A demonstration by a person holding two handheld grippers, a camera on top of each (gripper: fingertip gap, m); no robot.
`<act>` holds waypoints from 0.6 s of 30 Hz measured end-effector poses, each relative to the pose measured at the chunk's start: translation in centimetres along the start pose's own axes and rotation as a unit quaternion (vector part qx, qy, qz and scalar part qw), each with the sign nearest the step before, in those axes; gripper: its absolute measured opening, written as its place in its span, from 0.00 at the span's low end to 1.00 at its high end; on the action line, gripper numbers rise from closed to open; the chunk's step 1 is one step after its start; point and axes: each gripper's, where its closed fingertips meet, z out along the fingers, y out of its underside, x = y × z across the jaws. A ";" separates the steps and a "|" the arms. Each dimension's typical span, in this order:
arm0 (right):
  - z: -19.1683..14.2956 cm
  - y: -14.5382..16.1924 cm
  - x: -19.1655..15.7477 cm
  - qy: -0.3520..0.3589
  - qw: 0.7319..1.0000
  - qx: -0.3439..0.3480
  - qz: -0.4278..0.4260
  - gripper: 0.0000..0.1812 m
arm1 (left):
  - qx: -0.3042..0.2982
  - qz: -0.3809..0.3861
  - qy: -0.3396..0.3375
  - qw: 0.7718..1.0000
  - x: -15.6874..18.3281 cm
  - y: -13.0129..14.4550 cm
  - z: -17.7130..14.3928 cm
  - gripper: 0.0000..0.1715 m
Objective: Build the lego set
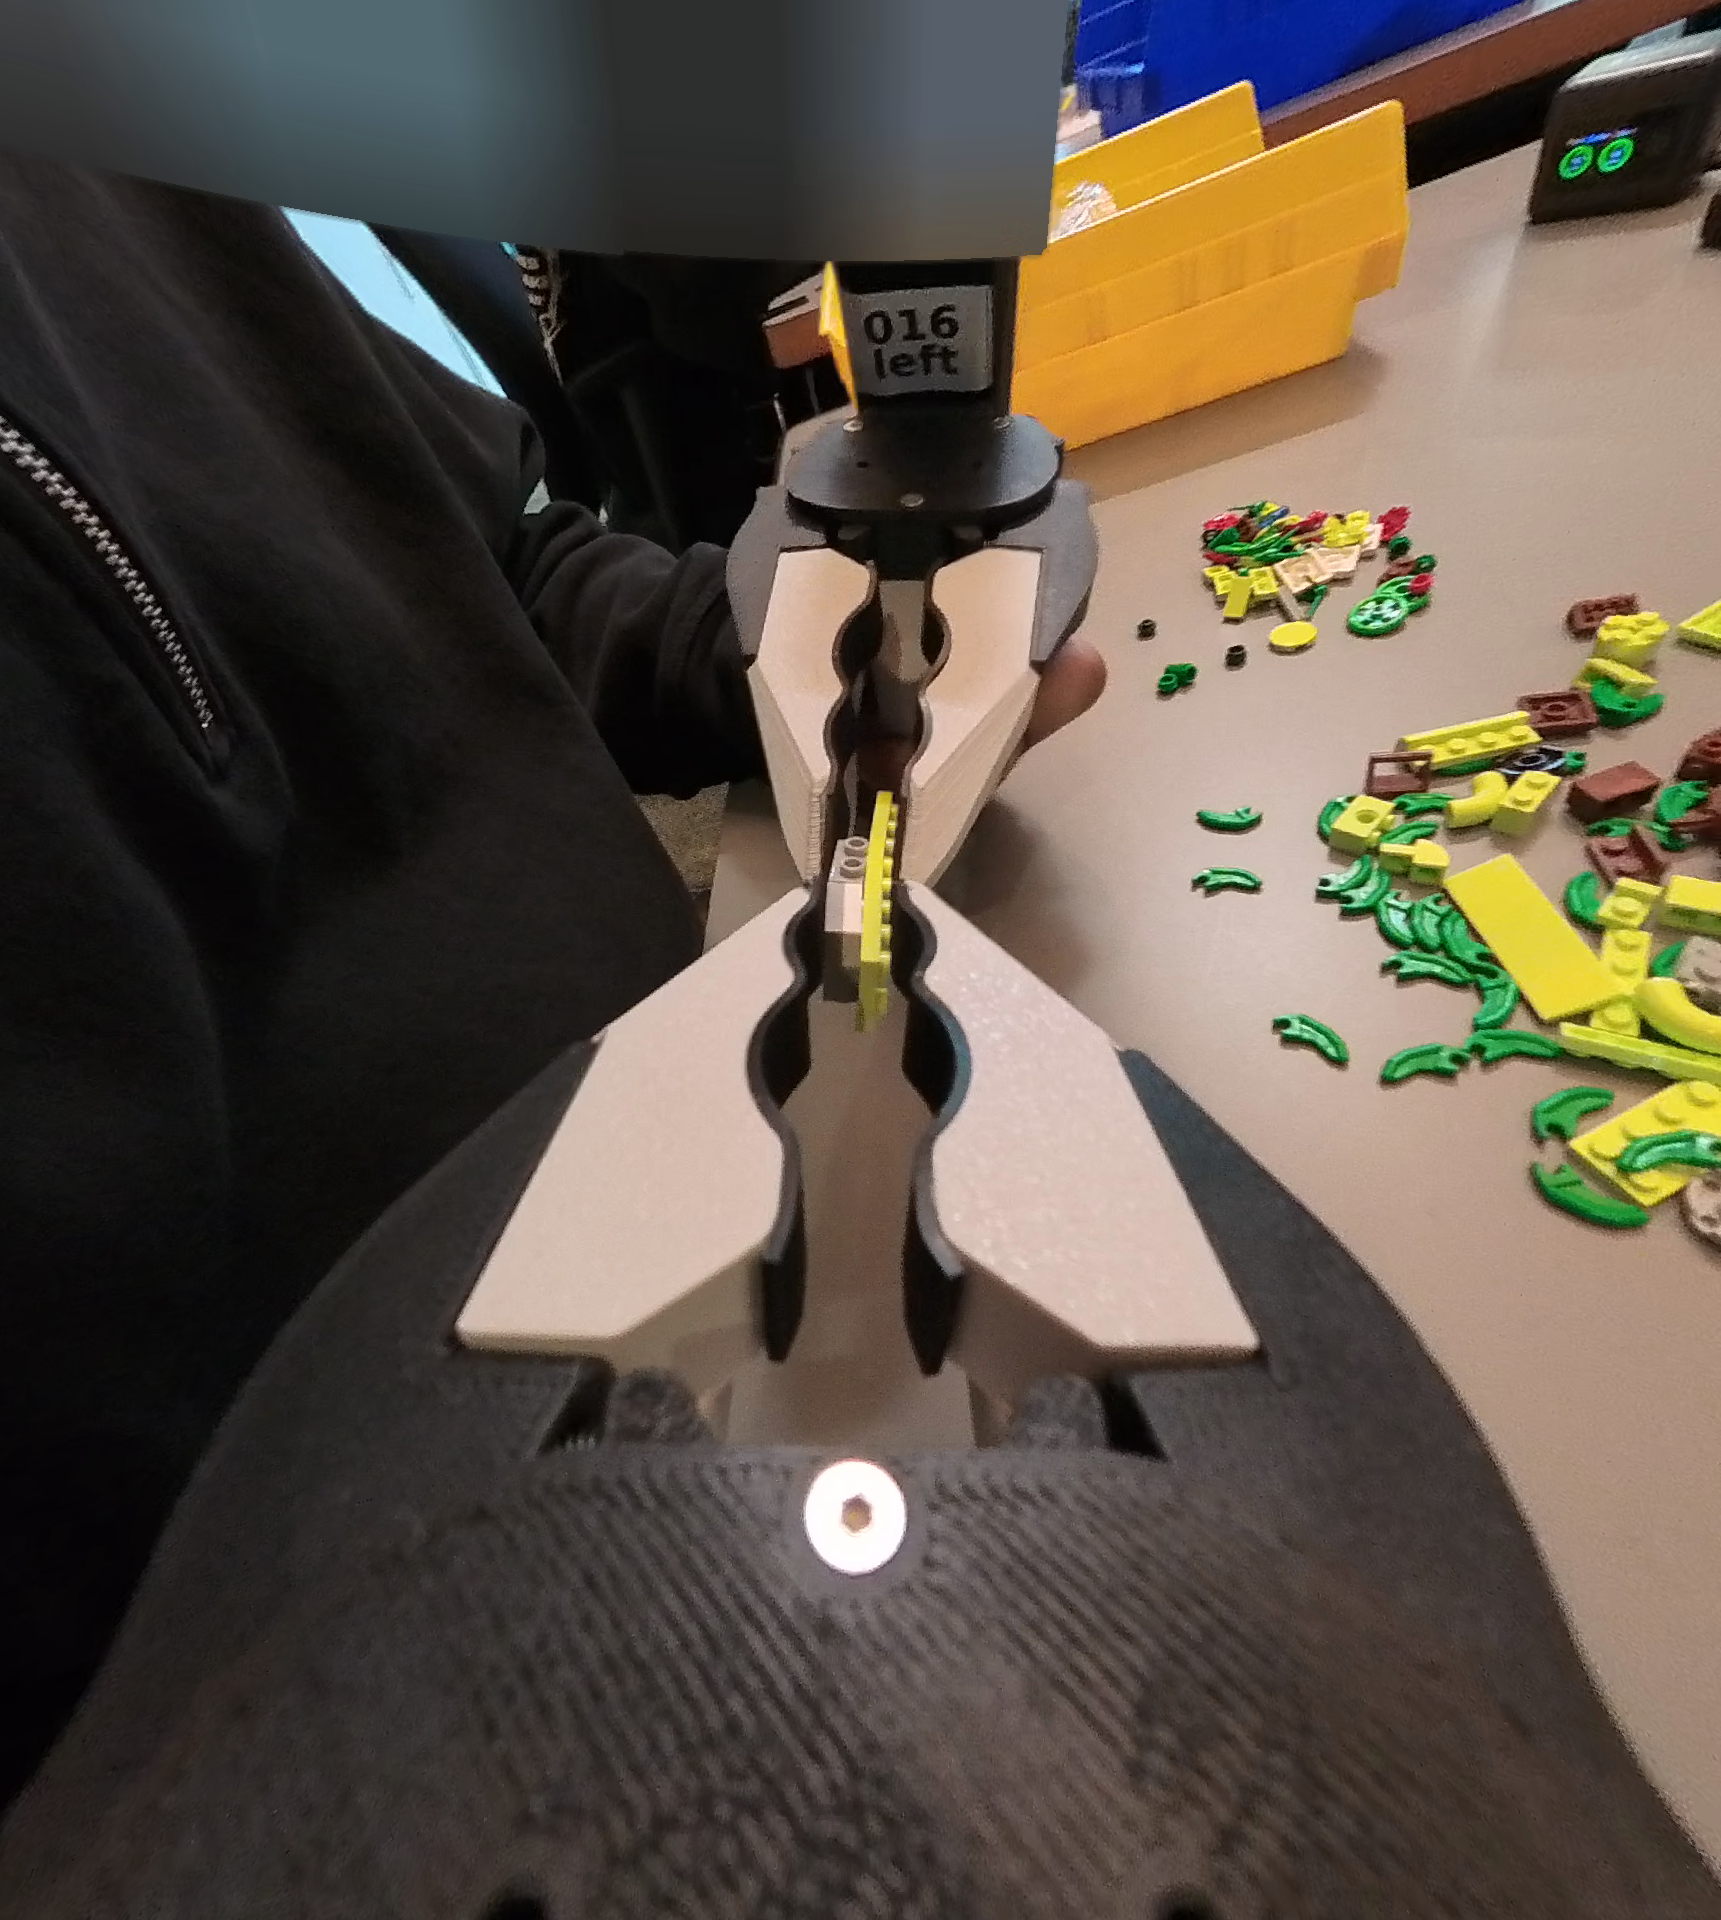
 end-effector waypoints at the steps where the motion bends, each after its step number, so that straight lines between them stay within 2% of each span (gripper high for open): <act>1: 0.0 0.0 0.0 0.003 1.000 0.000 0.000 0.05 | 0.001 -0.004 0.001 1.000 0.0 0.0 0.0 0.05; 13: 0.0 0.2 0.5 0.041 0.998 -0.037 -0.020 0.05 | -0.005 -0.015 -0.008 1.000 -0.4 0.2 0.1 0.04; 18: 0.0 0.1 0.6 0.051 0.998 -0.032 -0.028 0.05 | -0.005 -0.012 -0.013 1.000 -0.6 0.1 0.0 0.04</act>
